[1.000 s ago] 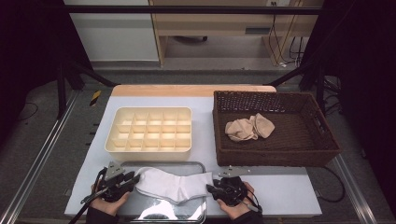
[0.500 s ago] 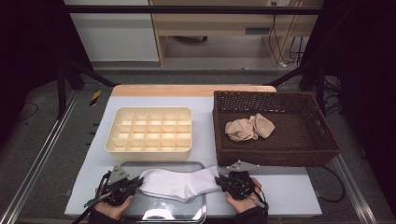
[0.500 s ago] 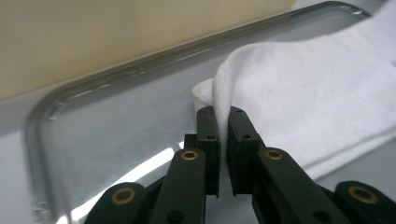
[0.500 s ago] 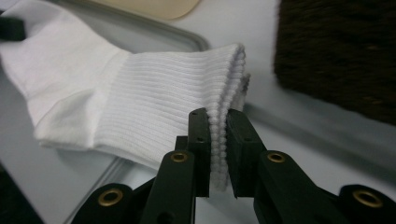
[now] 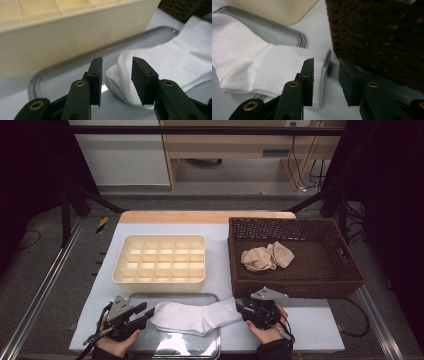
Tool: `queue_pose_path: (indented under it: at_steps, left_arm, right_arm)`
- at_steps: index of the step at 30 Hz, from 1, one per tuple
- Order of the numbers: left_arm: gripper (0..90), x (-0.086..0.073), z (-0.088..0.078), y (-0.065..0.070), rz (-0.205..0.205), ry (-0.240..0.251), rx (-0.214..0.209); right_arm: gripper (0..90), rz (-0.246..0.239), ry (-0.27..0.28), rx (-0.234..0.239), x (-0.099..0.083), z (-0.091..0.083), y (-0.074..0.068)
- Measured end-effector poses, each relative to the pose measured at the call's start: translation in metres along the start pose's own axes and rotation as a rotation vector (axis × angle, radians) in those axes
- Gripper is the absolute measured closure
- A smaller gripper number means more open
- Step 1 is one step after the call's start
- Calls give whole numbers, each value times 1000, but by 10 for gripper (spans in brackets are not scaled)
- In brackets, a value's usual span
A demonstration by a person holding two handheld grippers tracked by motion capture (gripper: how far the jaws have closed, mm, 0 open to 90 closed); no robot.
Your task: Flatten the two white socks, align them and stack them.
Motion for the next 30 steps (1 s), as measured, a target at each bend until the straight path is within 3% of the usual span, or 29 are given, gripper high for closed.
queue_pose_path:
  at_steps: [6, 12, 21, 30]
  left_arm:
    - [612, 27, -6, 9, 33, 33, -37]
    - [638, 42, 3, 37, 79, 42, -77]
    - [717, 18, 48, 77, 100, -41, -155]
    - [807, -1, 67, 84, 110, -101, -174]
  right_arm:
    - [618, -31, 40, -3, 9, -13, 8]
    - [613, -30, 47, 13, 6, -16, 10]
    - [660, -32, 23, 19, -3, -8, 7]
    - [693, -19, -24, 41, -13, 5, -1]
Point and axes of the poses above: each handheld gripper's, and its own axes: z roughly forward along the jaws, x roughly out of its top, y roughly to its right, the point moved 9 cm from there along z, roughly forward along the jaws, and after that the axes turned 2 degrees about z, right-handed, at the moved point
